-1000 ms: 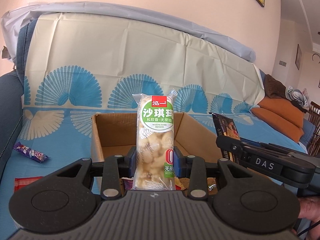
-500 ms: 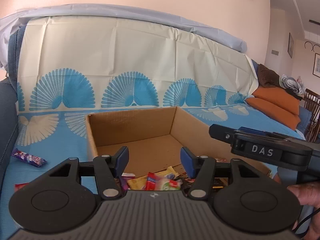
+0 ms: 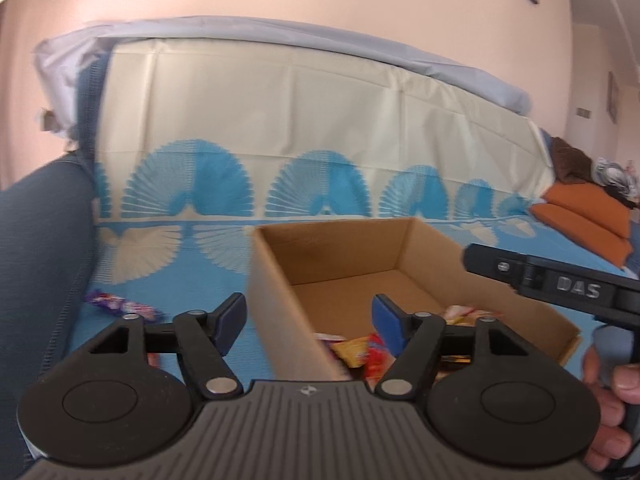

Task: Organize snacks
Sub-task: 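Move both open grippers from the box back to the remaining snacks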

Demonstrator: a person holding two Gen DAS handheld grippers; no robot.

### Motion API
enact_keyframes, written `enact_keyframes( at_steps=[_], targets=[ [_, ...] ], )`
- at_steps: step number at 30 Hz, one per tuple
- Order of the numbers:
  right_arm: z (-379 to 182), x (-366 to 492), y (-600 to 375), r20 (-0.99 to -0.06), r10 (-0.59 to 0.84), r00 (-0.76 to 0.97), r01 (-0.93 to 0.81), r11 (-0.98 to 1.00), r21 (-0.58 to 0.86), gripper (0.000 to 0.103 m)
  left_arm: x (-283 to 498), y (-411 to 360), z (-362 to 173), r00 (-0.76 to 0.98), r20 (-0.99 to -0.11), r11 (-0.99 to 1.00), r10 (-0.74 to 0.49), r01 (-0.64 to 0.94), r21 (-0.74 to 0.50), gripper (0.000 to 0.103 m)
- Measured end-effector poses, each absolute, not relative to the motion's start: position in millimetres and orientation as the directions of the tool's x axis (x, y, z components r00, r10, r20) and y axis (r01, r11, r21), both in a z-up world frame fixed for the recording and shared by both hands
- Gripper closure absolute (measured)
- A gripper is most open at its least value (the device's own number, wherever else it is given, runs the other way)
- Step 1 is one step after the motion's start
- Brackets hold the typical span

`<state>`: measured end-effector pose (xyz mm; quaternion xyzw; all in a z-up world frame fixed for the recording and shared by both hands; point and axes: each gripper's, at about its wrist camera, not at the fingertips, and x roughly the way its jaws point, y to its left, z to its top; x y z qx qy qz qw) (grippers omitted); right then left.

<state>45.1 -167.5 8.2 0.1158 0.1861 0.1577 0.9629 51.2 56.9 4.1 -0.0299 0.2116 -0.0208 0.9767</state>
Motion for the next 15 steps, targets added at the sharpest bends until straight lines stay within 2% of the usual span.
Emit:
enact_keyframes(
  at_steps=[6, 15],
  targets=[
    [11.2, 36.0, -145.6, -0.321, 0.385, 0.865, -0.305, 0.913, 0.273, 0.021, 50.7, 90.4, 2.2, 0.880, -0.474, 0.993, -0.004, -0.053, -0.107, 0.018],
    [11.2, 34.2, -131.3, -0.325, 0.425, 0.845, -0.352, 0.899, 0.261, 0.021, 62.2, 142.0, -13.1, 0.829, -0.551, 0.946, 0.098, -0.250, -0.207, 0.018]
  ],
)
